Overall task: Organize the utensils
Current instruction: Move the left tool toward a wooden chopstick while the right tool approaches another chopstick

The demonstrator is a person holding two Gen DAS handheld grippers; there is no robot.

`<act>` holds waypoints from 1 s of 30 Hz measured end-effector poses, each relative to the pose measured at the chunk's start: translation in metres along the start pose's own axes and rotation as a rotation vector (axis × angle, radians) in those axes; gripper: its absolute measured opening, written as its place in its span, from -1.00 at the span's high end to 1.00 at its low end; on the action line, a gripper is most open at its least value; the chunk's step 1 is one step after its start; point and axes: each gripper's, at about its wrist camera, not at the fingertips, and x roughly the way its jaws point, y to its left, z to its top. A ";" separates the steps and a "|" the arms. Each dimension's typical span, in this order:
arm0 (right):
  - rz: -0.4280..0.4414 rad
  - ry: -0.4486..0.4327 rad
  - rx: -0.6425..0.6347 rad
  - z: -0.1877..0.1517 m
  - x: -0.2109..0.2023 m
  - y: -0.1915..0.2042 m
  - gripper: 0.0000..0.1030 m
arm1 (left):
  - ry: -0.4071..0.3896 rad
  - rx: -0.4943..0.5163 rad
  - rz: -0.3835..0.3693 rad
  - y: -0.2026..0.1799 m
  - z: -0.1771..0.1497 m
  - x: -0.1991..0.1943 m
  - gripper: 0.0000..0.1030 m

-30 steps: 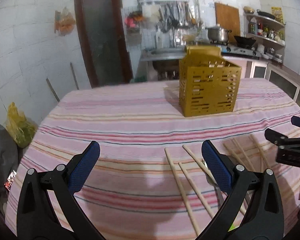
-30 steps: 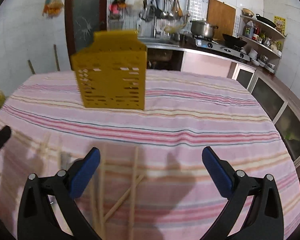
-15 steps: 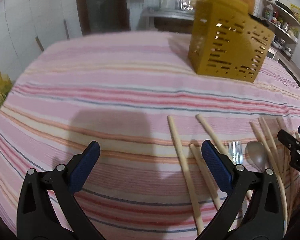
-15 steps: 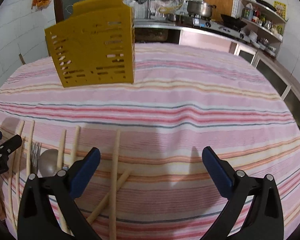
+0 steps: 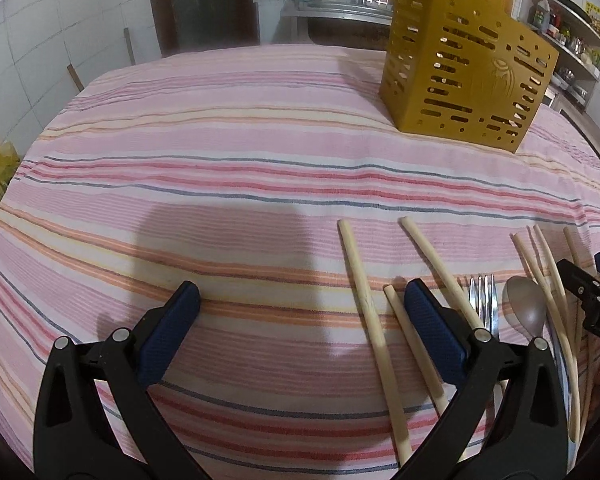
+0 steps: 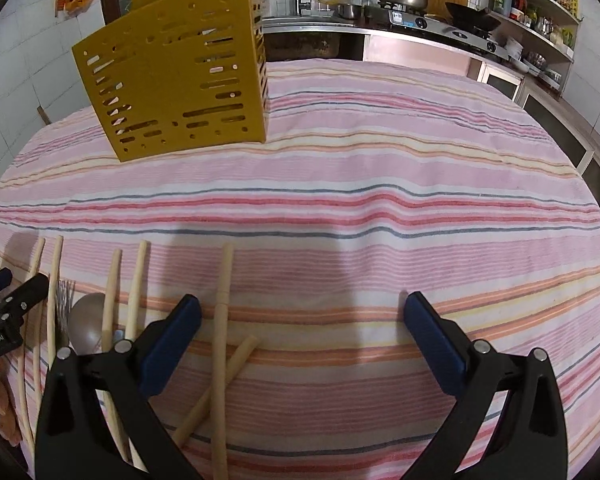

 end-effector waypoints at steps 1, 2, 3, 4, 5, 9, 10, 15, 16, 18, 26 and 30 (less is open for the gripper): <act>0.002 0.005 0.004 0.001 0.001 -0.001 -0.94 | 0.002 0.003 0.003 -0.001 0.000 0.000 -0.92; -0.002 0.012 0.003 0.002 0.002 0.000 -0.94 | 0.005 0.004 0.005 0.000 0.002 0.002 -0.92; -0.019 0.022 -0.010 0.003 0.003 0.003 -0.94 | 0.010 0.007 0.007 0.000 0.003 0.002 -0.92; -0.028 0.025 -0.016 0.004 0.003 0.004 -0.94 | 0.013 0.007 0.008 0.000 0.003 0.002 -0.92; -0.039 0.029 -0.019 0.006 0.004 0.006 -0.94 | 0.015 0.008 0.010 -0.001 0.003 0.002 -0.92; -0.032 0.008 0.006 0.004 0.002 0.004 -0.93 | 0.019 0.010 0.011 -0.001 0.004 0.002 -0.92; -0.034 0.002 0.006 0.004 0.001 0.004 -0.93 | 0.018 0.009 0.010 -0.001 0.004 0.002 -0.92; -0.014 -0.026 0.012 0.004 -0.003 0.002 -0.93 | 0.001 -0.010 -0.011 0.004 0.003 -0.001 -0.92; -0.006 -0.030 0.016 0.004 -0.004 0.001 -0.92 | -0.004 -0.017 -0.010 0.005 0.003 -0.002 -0.92; 0.008 -0.041 0.023 0.005 -0.005 -0.001 -0.84 | -0.024 -0.031 0.004 0.007 0.002 -0.007 -0.90; -0.017 -0.072 -0.043 0.005 -0.009 0.012 -0.15 | -0.083 -0.049 0.004 0.005 0.003 -0.018 -0.74; -0.019 -0.076 -0.056 0.005 -0.009 0.016 -0.02 | -0.041 -0.034 -0.002 -0.001 0.005 -0.008 -0.53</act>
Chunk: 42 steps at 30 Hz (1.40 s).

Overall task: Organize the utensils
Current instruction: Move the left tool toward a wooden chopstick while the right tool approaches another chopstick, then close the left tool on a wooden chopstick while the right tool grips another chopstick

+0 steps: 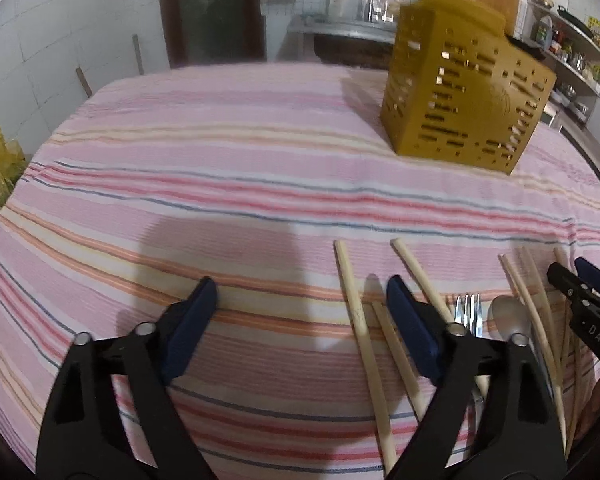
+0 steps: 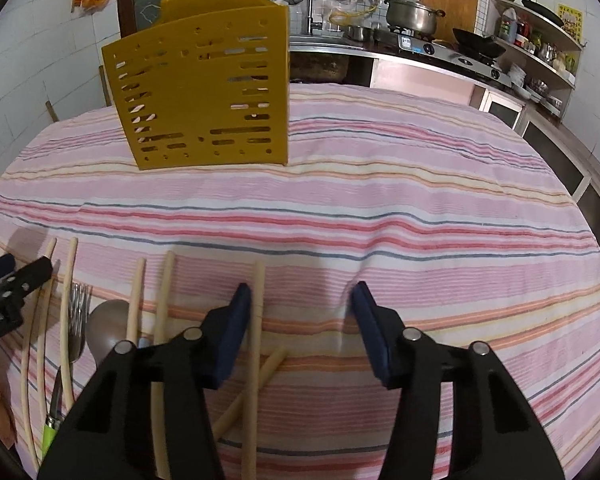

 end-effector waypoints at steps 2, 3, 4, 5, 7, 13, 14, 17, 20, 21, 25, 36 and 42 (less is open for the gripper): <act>0.006 0.000 0.011 0.001 0.000 -0.002 0.03 | 0.001 0.001 0.006 0.001 0.001 0.001 -0.51; 0.010 -0.001 0.018 0.001 0.000 -0.003 0.09 | -0.001 0.001 0.010 0.000 0.000 0.000 -0.47; 0.013 -0.002 0.025 0.001 0.000 -0.004 0.14 | 0.000 -0.001 0.012 -0.001 0.000 0.000 -0.45; 0.017 -0.003 0.032 0.001 0.000 -0.004 0.16 | 0.003 -0.003 0.013 -0.002 0.000 -0.001 -0.40; 0.024 -0.006 0.041 0.001 0.000 -0.004 0.27 | 0.007 -0.007 0.010 -0.003 0.001 -0.002 -0.22; 0.027 -0.023 0.029 0.002 -0.001 -0.001 0.56 | 0.016 0.009 -0.013 -0.009 0.000 -0.007 0.21; 0.033 -0.023 0.026 0.002 -0.001 0.000 0.60 | 0.020 0.006 -0.016 -0.008 0.000 -0.007 0.23; 0.035 -0.016 0.010 0.002 0.001 0.003 0.66 | 0.029 -0.005 -0.013 -0.005 0.003 -0.003 0.35; 0.043 -0.022 0.004 0.003 -0.001 0.004 0.71 | 0.035 -0.001 -0.002 -0.005 0.007 0.001 0.44; 0.045 -0.026 0.003 0.003 -0.001 0.004 0.72 | 0.036 0.004 0.004 -0.007 0.007 0.002 0.47; 0.047 -0.043 -0.010 0.004 -0.004 0.006 0.81 | 0.040 0.009 0.002 -0.008 0.009 0.002 0.67; 0.033 -0.075 0.000 0.005 -0.011 0.004 0.89 | -0.017 -0.024 -0.026 0.005 0.012 -0.017 0.87; 0.032 -0.124 0.003 0.009 -0.028 0.004 0.89 | -0.094 -0.034 -0.039 0.014 0.014 -0.044 0.91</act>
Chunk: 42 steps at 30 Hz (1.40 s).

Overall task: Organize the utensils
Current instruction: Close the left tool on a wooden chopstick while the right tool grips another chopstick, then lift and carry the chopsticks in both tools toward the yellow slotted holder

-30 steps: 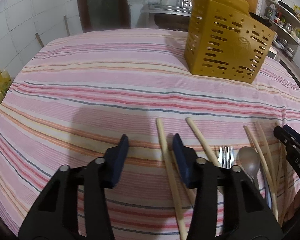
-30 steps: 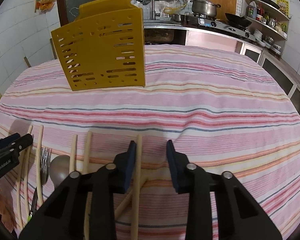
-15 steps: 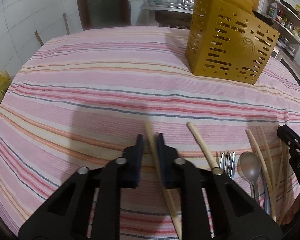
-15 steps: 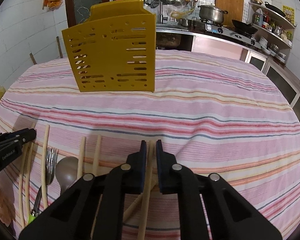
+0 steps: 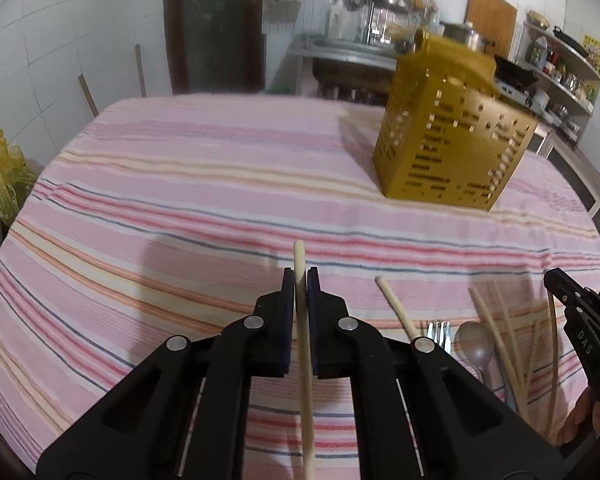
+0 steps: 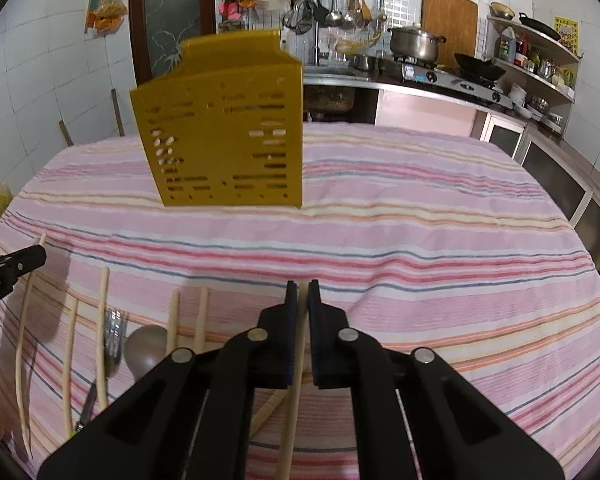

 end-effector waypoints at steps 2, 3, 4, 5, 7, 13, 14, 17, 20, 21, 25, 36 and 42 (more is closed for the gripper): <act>-0.001 -0.027 0.008 0.002 -0.008 -0.001 0.89 | -0.025 0.006 -0.002 0.001 0.001 -0.008 0.91; -0.001 -0.044 0.016 0.003 -0.013 -0.002 0.89 | -0.041 0.013 -0.004 0.001 0.001 -0.014 0.91; 0.001 -0.059 0.024 0.004 -0.018 -0.003 0.89 | -0.050 0.016 -0.006 0.003 0.002 -0.016 0.91; 0.001 -0.068 0.027 0.005 -0.021 -0.004 0.89 | -0.065 0.018 -0.010 0.004 0.002 -0.021 0.91; -0.011 -0.103 0.031 0.007 -0.031 -0.005 0.89 | -0.087 0.022 -0.019 0.009 0.002 -0.028 0.91; -0.023 -0.184 0.076 0.011 -0.058 -0.011 0.94 | -0.150 0.010 -0.029 0.025 0.000 -0.047 0.91; -0.026 -0.195 0.077 0.011 -0.060 -0.012 0.94 | -0.157 0.011 -0.030 0.026 -0.001 -0.048 0.91; -0.054 -0.236 0.062 0.011 -0.071 -0.009 0.94 | -0.188 0.023 -0.038 0.028 -0.003 -0.058 0.91; -0.072 -0.236 0.043 0.011 -0.073 -0.007 0.94 | -0.206 0.035 -0.054 0.029 -0.006 -0.064 0.91; -0.067 -0.216 0.044 0.012 -0.071 -0.008 0.94 | -0.209 0.037 -0.061 0.029 -0.006 -0.065 0.91; -0.036 -0.105 0.066 0.009 -0.047 -0.016 0.92 | -0.208 0.023 -0.070 0.035 -0.005 -0.065 0.91; -0.082 0.101 0.085 -0.008 0.021 -0.020 -0.02 | -0.131 -0.001 -0.060 0.046 0.005 -0.032 0.91; -0.094 0.155 0.055 -0.008 0.033 -0.016 0.75 | -0.107 -0.007 -0.059 0.047 0.005 -0.022 0.91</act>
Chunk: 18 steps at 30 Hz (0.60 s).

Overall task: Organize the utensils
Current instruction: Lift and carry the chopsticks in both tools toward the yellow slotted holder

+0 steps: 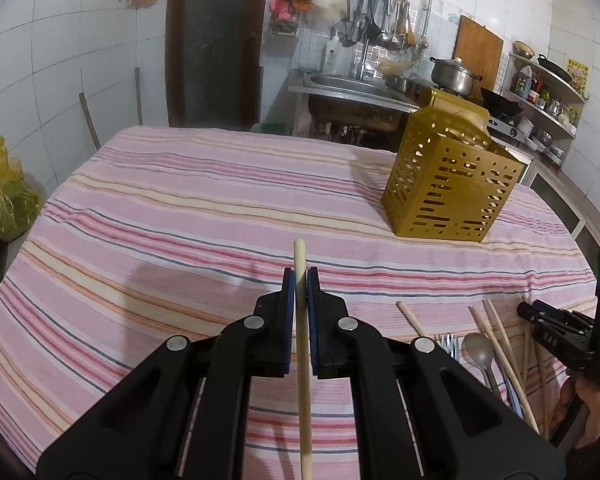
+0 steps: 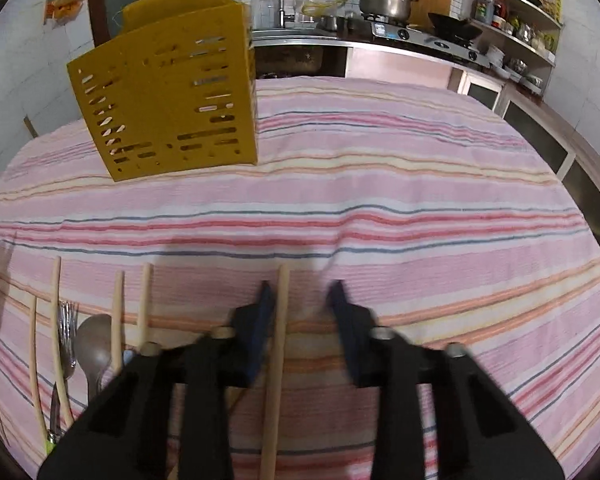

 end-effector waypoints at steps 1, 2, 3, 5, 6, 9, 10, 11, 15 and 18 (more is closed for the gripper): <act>-0.005 0.001 -0.007 0.001 -0.001 0.001 0.82 | 0.002 0.001 0.000 -0.001 0.000 0.001 0.90; -0.008 -0.001 -0.010 0.000 -0.002 0.002 0.85 | 0.005 0.002 0.001 -0.001 -0.001 0.001 0.91; -0.004 -0.005 -0.009 0.000 -0.003 0.002 0.85 | 0.004 0.005 0.001 -0.002 -0.001 0.001 0.91; 0.008 -0.018 -0.002 0.000 -0.007 0.001 0.86 | -0.006 0.012 0.007 -0.003 -0.001 -0.001 0.91; 0.011 -0.031 0.002 0.000 -0.010 0.000 0.86 | -0.012 0.013 0.009 -0.003 -0.001 -0.003 0.91; 0.017 -0.086 0.019 0.001 -0.027 -0.002 0.88 | -0.032 0.005 0.012 -0.002 -0.001 -0.010 0.91; 0.018 -0.112 0.024 0.001 -0.034 -0.003 0.88 | -0.035 0.001 0.011 0.000 0.000 -0.011 0.91; 0.018 -0.136 0.027 0.002 -0.041 -0.003 0.88 | -0.040 -0.002 0.010 0.000 0.000 -0.013 0.91; 0.015 -0.241 0.026 0.000 -0.073 -0.002 0.88 | -0.074 0.008 0.021 -0.001 -0.002 -0.025 0.91; 0.022 -0.313 0.029 0.000 -0.094 -0.003 0.88 | -0.097 0.015 0.035 -0.002 -0.004 -0.033 0.91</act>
